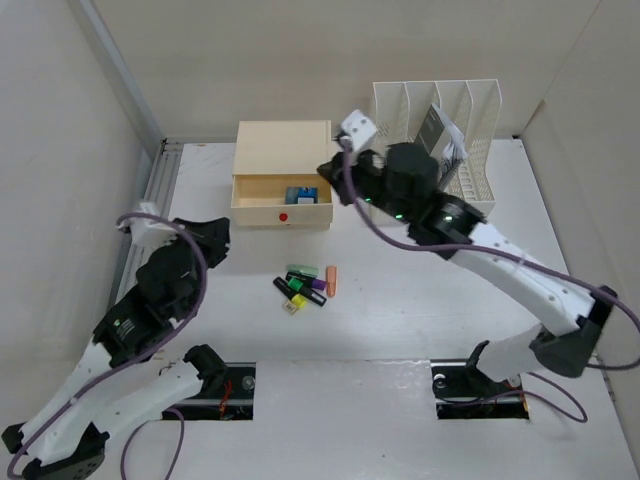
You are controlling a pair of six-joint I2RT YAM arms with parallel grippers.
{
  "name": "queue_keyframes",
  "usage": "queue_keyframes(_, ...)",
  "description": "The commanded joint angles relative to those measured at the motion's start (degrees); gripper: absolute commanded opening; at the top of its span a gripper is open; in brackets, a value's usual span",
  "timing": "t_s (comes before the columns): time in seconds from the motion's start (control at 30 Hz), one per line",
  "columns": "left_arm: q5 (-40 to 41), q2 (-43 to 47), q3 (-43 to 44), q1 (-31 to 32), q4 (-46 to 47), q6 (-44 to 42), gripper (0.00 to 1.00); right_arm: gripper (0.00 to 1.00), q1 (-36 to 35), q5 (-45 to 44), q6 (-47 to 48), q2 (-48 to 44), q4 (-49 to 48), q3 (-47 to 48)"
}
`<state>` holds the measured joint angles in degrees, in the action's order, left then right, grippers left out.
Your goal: Organize the desk
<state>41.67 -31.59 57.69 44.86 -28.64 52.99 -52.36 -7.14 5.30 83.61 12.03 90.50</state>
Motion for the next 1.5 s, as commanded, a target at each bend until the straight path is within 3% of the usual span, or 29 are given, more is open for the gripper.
queue_keyframes(0.0, -7.3, -6.7, -2.5, -0.2, 6.3, -4.6, 0.00, 0.00, 9.4, 22.3, 10.9, -9.1, -2.9, -4.5)
queue_keyframes(0.07, -10.4, -10.0, -2.5, -0.2, 7.6, -5.2, 0.00, 0.00, 15.8, 34.2, 13.3, -14.0, -2.9, -9.6)
queue_keyframes(0.27, -13.5, -21.3, -1.8, -1.4, 8.9, -5.2, 0.00, 0.00, 23.1, 46.5, 13.9, -21.2, -2.9, -18.0)
queue_keyframes(0.67, -19.6, -34.0, 0.8, -9.3, 13.7, -5.2, 0.00, 0.00, 28.3, 53.4, 11.6, -22.7, -2.9, -20.8)
queue_keyframes(1.47, -23.7, -45.0, 10.9, -16.5, 19.5, -10.4, 0.00, 0.00, 29.3, 56.8, 11.6, -22.2, -2.9, -23.5)
